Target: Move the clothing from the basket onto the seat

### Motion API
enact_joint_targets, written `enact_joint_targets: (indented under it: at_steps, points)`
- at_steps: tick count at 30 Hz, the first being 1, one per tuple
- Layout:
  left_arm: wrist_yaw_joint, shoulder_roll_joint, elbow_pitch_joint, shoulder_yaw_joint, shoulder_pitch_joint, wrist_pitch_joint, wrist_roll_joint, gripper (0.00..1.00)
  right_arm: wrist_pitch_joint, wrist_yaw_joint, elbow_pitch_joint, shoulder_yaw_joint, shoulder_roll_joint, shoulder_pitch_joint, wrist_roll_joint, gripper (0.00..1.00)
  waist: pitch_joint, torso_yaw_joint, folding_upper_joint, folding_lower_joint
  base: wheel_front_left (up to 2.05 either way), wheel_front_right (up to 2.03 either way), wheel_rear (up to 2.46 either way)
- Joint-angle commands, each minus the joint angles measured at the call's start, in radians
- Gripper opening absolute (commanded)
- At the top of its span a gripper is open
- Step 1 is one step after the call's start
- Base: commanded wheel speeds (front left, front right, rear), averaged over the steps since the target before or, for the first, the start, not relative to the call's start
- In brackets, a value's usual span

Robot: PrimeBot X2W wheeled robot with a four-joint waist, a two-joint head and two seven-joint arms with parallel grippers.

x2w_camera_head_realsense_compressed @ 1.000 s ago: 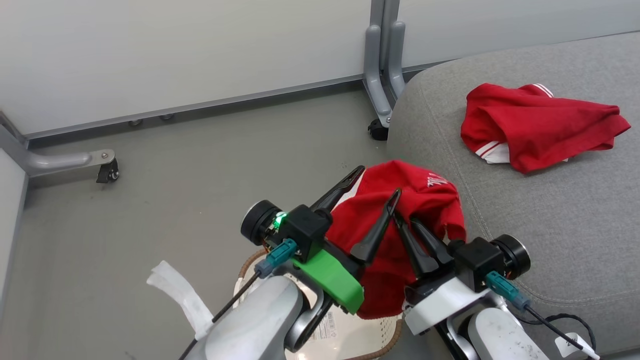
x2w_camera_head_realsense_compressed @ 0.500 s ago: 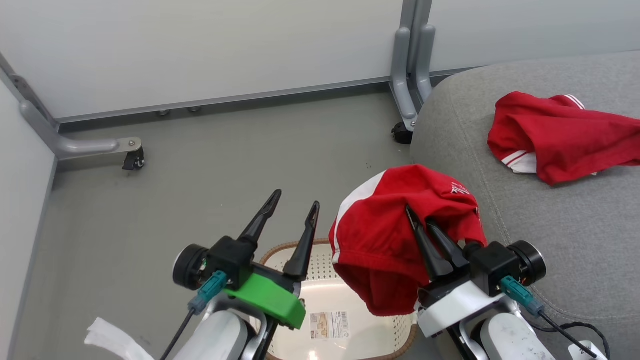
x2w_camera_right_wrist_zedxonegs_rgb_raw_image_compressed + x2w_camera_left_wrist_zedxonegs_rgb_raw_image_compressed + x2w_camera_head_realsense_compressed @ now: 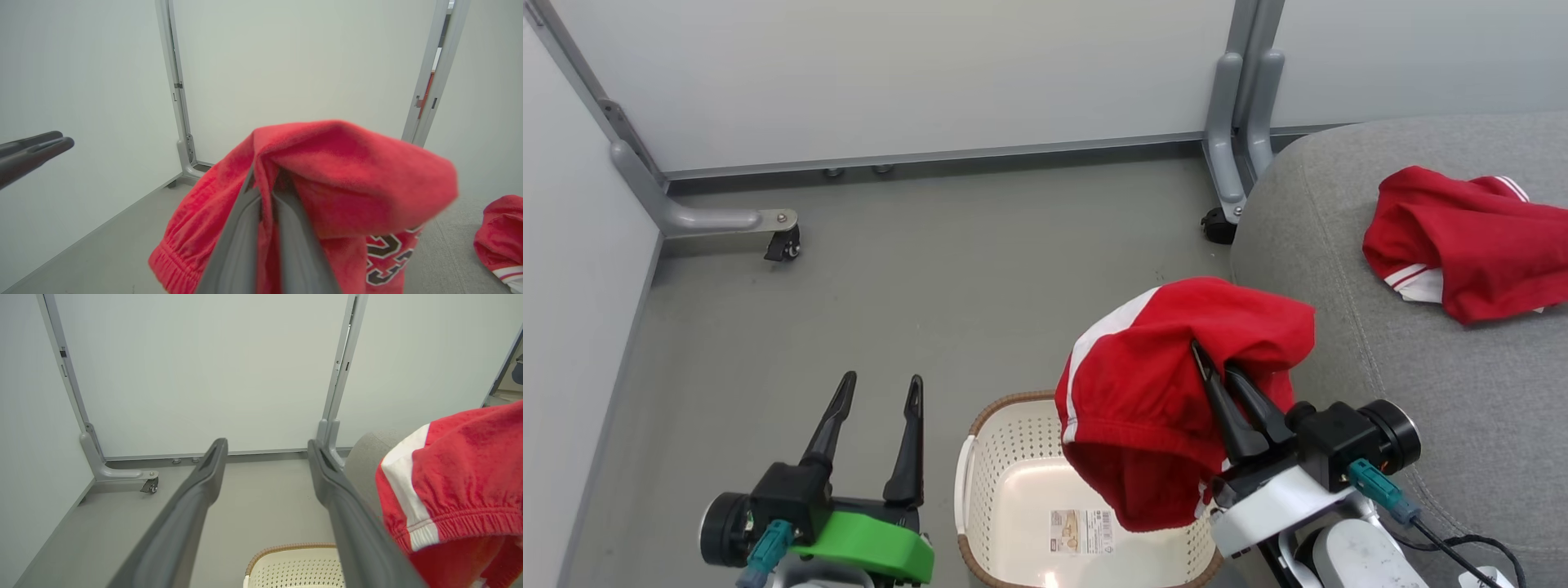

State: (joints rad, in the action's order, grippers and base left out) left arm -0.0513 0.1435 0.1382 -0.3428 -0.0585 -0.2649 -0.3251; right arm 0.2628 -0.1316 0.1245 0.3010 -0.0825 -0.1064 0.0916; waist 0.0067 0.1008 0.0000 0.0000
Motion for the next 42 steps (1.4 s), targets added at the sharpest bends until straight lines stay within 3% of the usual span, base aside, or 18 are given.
enact_joint_targets:
  at_steps: [1, 6, 12, 20, 34, 42]
  points:
    - [0.007, -0.005, -0.003, 0.016, 0.028, 0.001, 0.011, 1.0, 0.003, 0.002, -0.006, -0.003, 0.0, 0.015, 0.0, 0.0, -0.003, 0.006, 0.0, 0.0, 0.0, 0.0, 0.0]
    - [0.025, -0.023, -0.009, 0.056, 0.062, 0.001, 0.044, 1.0, 0.003, 0.002, -0.022, -0.012, -0.001, 0.016, -0.003, 0.0, -0.005, 0.004, 0.0, 0.0, 0.0, 0.0, 0.0]
    - [0.044, -0.039, -0.008, 0.098, 0.084, 0.001, 0.072, 1.0, 0.003, 0.002, -0.042, -0.046, -0.005, 0.021, -0.009, 0.0, -0.002, -0.045, 0.0, 0.0, 0.0, 0.0, 0.0]
    - [0.072, -0.054, -0.001, 0.134, 0.089, 0.001, 0.102, 1.0, 0.003, 0.002, -0.065, -0.093, -0.005, 0.03, -0.017, 0.0, 0.011, -0.171, 0.0, 0.0, 0.0, 0.0, 0.0]
    - [0.104, -0.066, -0.001, 0.168, 0.058, 0.001, 0.154, 1.0, 0.003, 0.002, -0.108, -0.162, 0.01, 0.039, -0.022, 0.0, 0.067, -0.455, 0.0, 0.0, 0.0, 0.0, 0.0]
    - [0.126, -0.048, -0.006, 0.164, 0.008, 0.001, 0.189, 1.0, 0.003, 0.002, -0.134, -0.218, 0.027, 0.029, 0.008, 0.0, 0.153, -0.503, 0.0, 0.0, 0.0, 0.0, 0.0]
